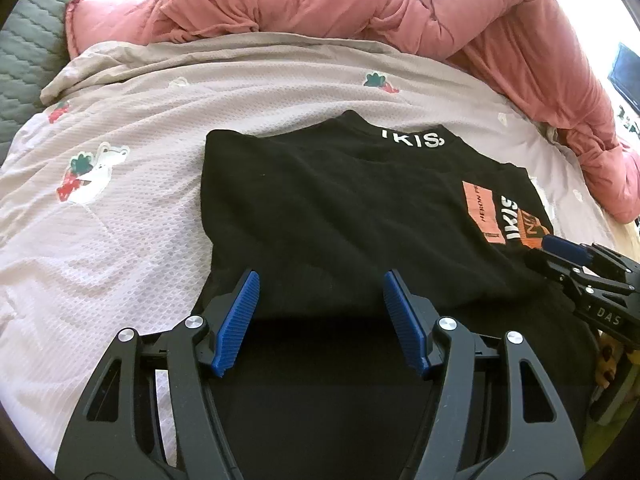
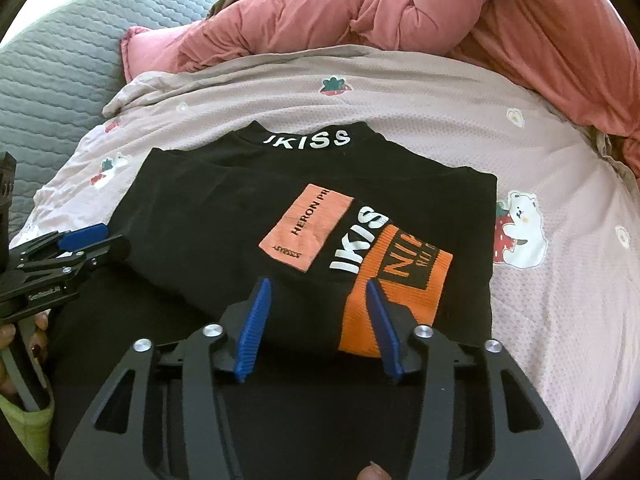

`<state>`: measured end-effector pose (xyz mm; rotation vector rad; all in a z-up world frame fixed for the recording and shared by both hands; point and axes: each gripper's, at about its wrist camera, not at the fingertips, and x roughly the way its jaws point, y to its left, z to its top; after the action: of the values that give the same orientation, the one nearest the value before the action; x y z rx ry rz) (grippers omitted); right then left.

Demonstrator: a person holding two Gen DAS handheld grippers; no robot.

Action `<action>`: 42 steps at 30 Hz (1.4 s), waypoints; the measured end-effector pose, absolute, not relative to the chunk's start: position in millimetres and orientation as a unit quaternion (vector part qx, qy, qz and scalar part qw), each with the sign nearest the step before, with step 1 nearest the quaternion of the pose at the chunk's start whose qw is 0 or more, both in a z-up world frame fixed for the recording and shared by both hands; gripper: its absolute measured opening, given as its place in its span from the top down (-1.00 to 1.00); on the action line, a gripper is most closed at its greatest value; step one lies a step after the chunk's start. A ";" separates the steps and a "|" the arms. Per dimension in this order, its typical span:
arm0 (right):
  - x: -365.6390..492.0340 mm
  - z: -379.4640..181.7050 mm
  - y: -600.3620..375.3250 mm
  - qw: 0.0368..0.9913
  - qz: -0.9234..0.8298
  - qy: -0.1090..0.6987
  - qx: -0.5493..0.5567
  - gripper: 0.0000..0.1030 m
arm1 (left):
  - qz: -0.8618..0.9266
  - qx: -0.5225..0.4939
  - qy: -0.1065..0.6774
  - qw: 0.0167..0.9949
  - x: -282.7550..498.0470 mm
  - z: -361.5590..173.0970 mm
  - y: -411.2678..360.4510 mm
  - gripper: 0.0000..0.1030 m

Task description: Fold small clothes

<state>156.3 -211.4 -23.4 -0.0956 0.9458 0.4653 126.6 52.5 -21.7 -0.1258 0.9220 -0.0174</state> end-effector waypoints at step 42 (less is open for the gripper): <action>106.1 31.6 -262.7 0.895 0.199 0.399 -0.020 -0.68 | 0.040 -0.016 0.398 0.916 53.6 28.8 55.6 -0.81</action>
<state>106.1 -262.7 31.6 -0.0424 0.8274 0.4133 53.6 55.6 28.8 -0.0336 0.8191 0.0827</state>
